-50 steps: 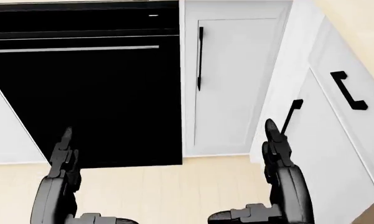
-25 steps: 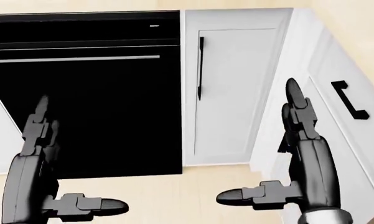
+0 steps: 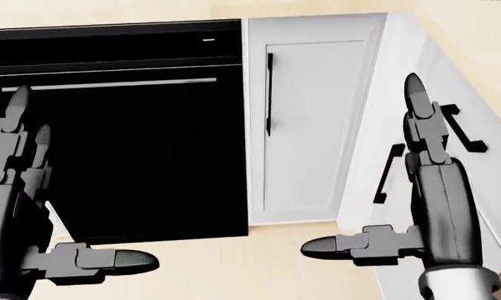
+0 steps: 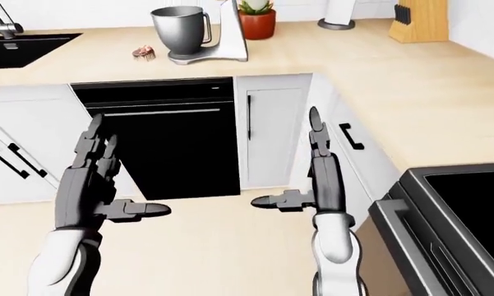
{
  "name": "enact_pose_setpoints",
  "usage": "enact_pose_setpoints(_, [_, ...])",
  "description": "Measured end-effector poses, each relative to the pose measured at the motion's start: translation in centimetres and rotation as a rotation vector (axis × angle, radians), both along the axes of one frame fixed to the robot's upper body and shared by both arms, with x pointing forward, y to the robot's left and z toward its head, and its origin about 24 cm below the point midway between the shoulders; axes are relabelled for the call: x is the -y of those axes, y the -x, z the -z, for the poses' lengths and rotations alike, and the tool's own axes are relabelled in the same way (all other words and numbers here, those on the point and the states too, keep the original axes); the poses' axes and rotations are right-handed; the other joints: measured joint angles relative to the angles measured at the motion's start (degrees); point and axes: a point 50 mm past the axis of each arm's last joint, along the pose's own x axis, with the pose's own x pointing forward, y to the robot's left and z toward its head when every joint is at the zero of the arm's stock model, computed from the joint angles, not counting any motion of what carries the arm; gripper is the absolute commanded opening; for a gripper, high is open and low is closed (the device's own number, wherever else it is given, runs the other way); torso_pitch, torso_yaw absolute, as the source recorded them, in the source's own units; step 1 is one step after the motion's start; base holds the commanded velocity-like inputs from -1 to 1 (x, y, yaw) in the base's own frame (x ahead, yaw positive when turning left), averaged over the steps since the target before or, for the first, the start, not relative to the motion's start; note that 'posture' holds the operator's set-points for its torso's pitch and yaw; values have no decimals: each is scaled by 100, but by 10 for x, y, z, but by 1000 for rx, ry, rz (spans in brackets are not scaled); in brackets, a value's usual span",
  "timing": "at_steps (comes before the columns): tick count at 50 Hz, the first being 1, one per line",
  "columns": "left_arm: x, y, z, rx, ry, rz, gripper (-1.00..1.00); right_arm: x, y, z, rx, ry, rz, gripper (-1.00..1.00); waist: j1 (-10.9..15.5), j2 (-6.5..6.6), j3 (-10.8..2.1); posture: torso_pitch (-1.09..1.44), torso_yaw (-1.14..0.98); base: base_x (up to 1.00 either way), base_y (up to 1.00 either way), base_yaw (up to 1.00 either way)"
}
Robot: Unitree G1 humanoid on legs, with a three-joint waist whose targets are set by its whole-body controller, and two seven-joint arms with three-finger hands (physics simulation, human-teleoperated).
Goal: Place the cake in the stand mixer bowl.
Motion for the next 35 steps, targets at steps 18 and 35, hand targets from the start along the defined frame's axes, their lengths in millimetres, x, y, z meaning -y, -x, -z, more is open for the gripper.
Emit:
enact_pose_setpoints(18, [-6,1,-4,23,-17,-29,100,-6,-1,-3,13,-3,-20,95,11,-429,22,0,0,0,18,0])
enact_pose_setpoints(35, [-10,1,3,-4,-30,-48,100,-9,-1,6,-28,-6,-29,95,81,172,51,0,0,0,18,0])
